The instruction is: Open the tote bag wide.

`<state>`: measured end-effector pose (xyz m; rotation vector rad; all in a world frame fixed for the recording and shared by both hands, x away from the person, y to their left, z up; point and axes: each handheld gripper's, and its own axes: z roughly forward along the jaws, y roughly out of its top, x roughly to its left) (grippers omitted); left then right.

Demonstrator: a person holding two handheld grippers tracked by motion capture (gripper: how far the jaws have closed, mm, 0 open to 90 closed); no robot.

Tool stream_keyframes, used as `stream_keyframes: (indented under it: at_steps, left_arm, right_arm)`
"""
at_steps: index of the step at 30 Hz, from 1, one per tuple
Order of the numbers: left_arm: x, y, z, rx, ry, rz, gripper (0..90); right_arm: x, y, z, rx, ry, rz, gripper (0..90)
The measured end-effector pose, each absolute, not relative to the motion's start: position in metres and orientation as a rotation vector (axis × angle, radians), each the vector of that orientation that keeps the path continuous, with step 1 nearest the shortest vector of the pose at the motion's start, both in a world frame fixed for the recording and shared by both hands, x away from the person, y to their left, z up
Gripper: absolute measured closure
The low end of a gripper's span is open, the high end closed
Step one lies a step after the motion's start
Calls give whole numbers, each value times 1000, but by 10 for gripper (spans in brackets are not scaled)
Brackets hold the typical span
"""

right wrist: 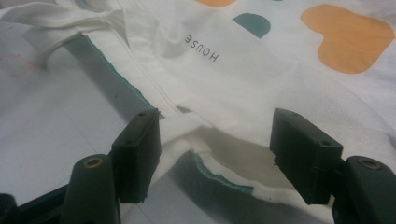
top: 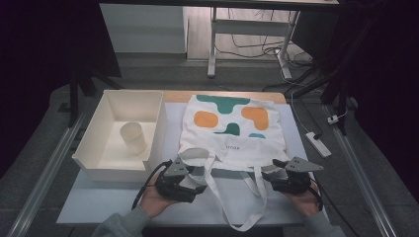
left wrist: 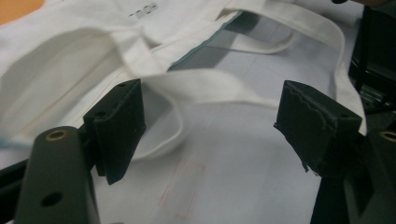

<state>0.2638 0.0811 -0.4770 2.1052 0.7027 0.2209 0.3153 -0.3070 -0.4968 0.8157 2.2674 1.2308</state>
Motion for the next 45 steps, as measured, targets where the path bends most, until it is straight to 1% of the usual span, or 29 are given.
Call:
stream_keyframes:
  at_steps: [5,10,17,23,30,32,35,38,40,41,42,43,44,45]
  left_arm:
    - [268,61,-468,2133,618,194,238]
    - [268,40,-465,2198,523,131,232]
    - [271,18,-478,2332,399,41,222]
    - [270,9,-496,2445,369,-27,216]
    - [260,4,-509,2507,292,-99,215]
    - [257,4,-512,2531,261,-94,218]
    - [255,2,-517,2582,217,-102,292]
    - [254,3,-517,2589,208,-60,352]
    - [255,5,-518,2584,209,-34,415]
    - [256,7,-517,2582,219,-6,474]
    - [257,8,-517,2579,240,14,566]
    - [260,10,-517,2575,262,0,644]
    - [262,12,-517,2572,278,-13,769]
    - [265,14,-517,2567,291,-32,769]
  right_arm:
    - [315,-307,-497,821,2270,1227,336]
    - [315,-307,-498,822,2268,1229,336]
    - [315,-307,-498,822,2267,1230,336]
    - [315,-308,-499,820,2270,1230,336]
    - [315,-308,-499,819,2274,1224,336]
    - [315,-308,-499,819,2274,1224,336]
    - [316,-309,-500,822,2275,1226,336]
    - [316,-309,-500,829,2274,1228,336]
    - [316,-309,-500,823,2275,1226,336]
    - [316,-309,-500,826,2276,1225,336]
    - [316,-309,-500,826,2276,1224,336]
    - [316,-309,-500,825,2275,1224,336]
    - [316,-309,-500,826,2275,1223,336]
    - [316,-309,-500,826,2275,1223,336]
